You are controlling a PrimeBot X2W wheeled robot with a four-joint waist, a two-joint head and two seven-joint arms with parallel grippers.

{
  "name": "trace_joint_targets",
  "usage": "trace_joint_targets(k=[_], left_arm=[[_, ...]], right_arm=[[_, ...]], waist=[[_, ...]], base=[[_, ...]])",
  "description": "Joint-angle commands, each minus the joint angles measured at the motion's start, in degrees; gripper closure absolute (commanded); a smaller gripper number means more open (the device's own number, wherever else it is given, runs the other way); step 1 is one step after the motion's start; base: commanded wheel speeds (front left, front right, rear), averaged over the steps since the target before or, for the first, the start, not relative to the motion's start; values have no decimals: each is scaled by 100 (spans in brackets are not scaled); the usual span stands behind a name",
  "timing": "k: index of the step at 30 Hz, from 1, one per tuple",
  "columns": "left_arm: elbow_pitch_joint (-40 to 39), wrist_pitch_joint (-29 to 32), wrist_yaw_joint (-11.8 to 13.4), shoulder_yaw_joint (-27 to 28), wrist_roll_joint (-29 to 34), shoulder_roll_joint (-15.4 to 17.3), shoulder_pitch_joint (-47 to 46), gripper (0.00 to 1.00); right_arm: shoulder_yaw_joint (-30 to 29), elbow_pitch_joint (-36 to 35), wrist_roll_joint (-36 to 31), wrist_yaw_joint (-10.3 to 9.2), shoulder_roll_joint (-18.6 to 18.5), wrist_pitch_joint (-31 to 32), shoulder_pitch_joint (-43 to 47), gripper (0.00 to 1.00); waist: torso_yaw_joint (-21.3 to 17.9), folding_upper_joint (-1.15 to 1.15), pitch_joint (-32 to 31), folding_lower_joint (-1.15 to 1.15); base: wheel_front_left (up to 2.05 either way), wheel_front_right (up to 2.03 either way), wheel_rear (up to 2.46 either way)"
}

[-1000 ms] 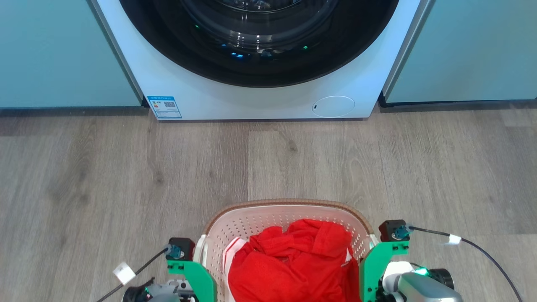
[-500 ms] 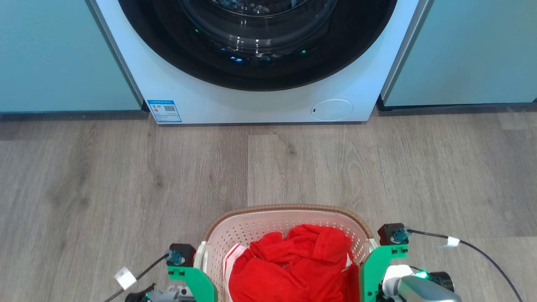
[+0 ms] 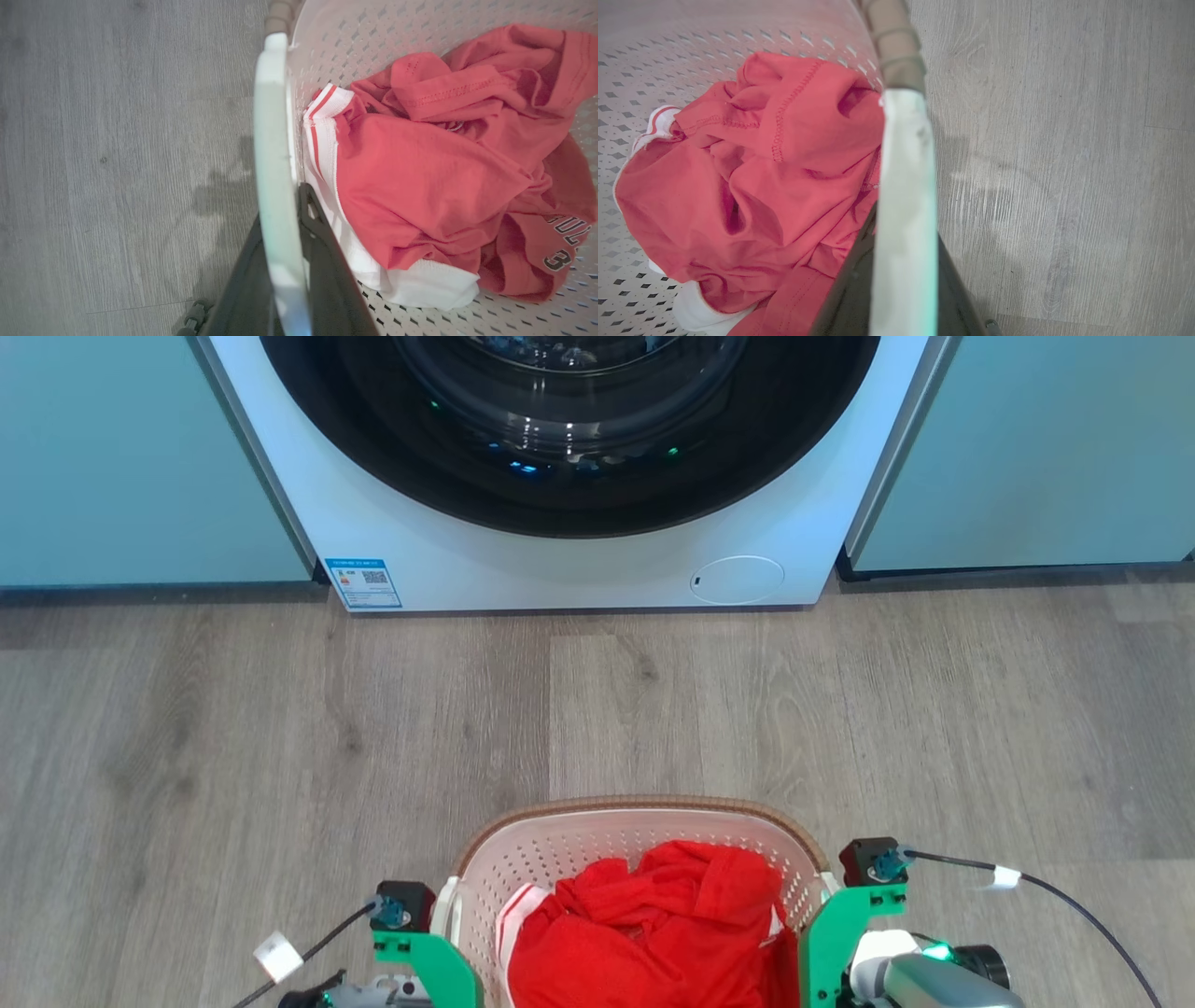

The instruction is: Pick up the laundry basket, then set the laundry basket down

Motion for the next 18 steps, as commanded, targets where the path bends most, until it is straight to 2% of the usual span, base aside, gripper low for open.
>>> trace_joint_targets(k=[1,18], left_arm=[[30,-90,66,70,-56,158,-251,100],[63,-166,99,-42,-156,158,-434,100]], right_arm=[[172,-31,0,34,38,-48,19,100],[370,16,159,34,38,-146,-190,100]], waist=[[-3,0,16,0],[-48,0,305,0]], base=[[0,0,0],[0,0,0]])
